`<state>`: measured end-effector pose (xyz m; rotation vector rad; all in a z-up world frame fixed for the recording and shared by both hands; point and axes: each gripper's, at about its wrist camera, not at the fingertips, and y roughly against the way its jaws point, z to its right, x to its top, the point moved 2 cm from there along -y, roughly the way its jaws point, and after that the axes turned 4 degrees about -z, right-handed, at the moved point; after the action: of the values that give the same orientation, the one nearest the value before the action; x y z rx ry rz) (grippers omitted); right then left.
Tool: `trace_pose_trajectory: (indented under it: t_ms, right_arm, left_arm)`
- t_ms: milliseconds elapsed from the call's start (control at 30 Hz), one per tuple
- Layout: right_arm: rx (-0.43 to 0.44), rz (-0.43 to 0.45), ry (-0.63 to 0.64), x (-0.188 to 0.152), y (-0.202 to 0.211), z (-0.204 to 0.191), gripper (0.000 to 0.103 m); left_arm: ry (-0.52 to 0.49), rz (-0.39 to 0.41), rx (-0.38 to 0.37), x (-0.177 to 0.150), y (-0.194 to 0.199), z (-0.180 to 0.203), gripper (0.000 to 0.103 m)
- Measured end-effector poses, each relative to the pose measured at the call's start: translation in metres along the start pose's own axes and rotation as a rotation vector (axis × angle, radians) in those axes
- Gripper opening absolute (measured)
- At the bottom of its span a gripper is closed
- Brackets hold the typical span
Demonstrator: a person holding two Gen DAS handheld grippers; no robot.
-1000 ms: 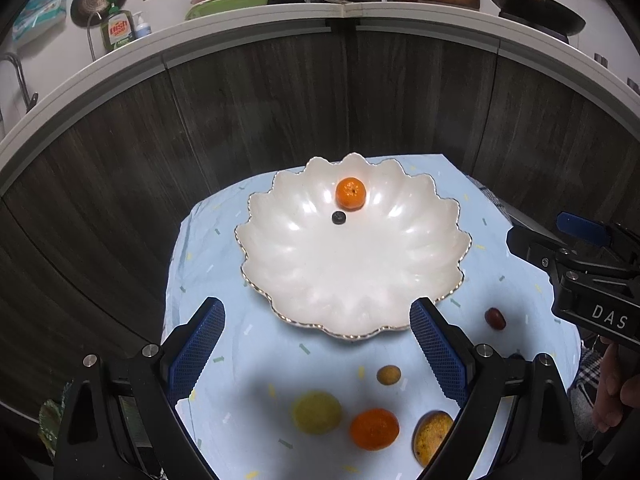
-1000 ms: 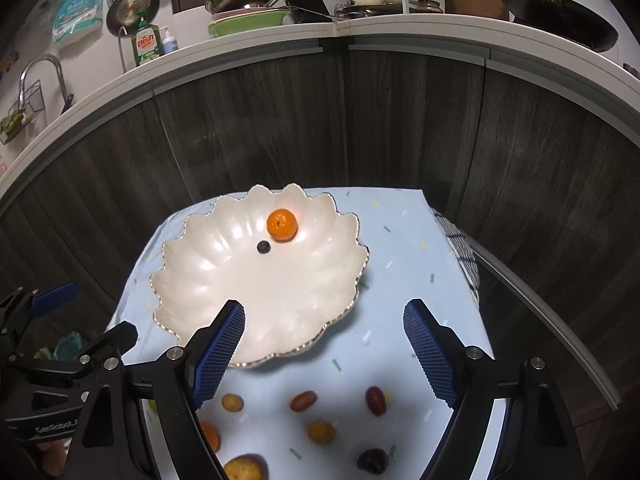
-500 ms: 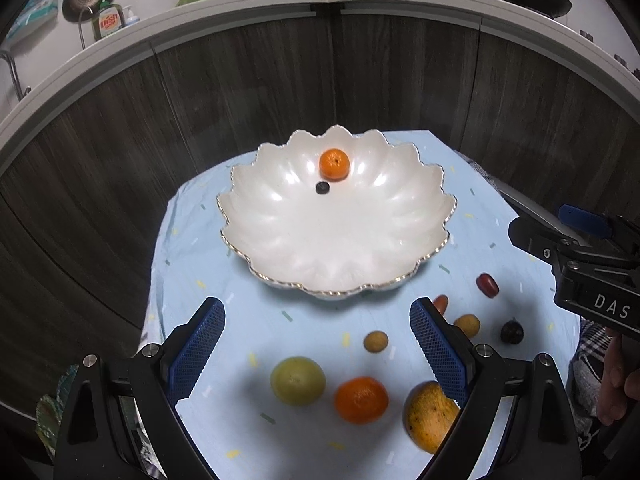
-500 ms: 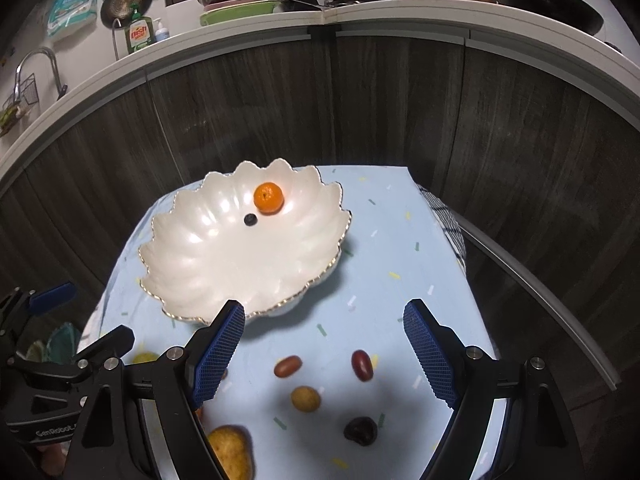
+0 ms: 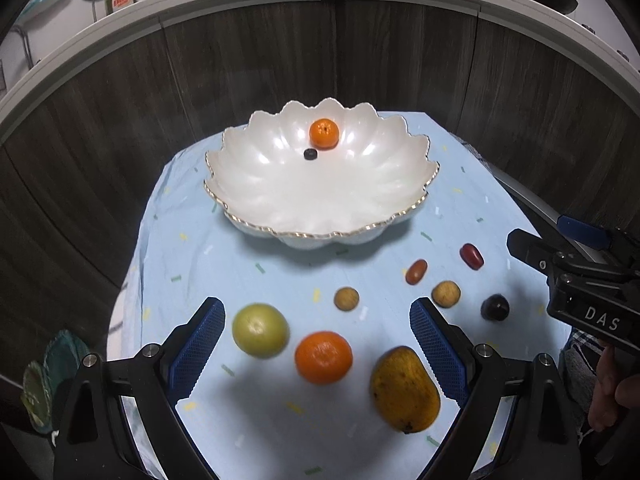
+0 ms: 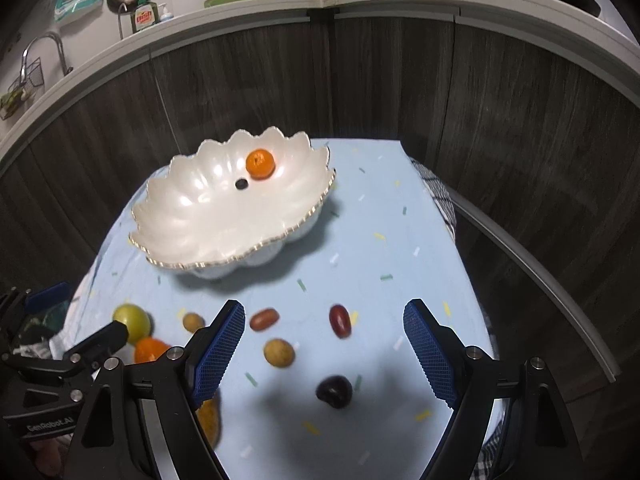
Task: Organize fruits
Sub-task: 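Withdraw both open tools from the bowl back toward the remaining fruit, then close the left tool on the mango while the right tool grasps the dark plum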
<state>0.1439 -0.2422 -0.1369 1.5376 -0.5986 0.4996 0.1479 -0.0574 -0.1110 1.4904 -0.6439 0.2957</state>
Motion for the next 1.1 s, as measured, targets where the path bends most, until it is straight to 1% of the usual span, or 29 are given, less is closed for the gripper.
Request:
trace_pose_trajectory:
  t_ms: [267, 533, 1100]
  right_arm:
    - [0.010, -0.017, -0.003, -0.017, -0.005, 0.011, 0.082]
    - [0.016, -0.029, -0.017, -0.029, -0.010, 0.017, 0.082]
    - [0.011, -0.047, 0.003, -0.044, -0.022, 0.017, 0.082]
  left_arm:
    - [-0.003, -0.015, -0.007, -0.018, -0.001, 0.017, 0.095]
    - [-0.010, -0.006, -0.013, -0.030, 0.000, 0.028, 0.095]
    - [-0.010, -0.057, -0.036, -0.055, -0.018, 0.043, 0.095]
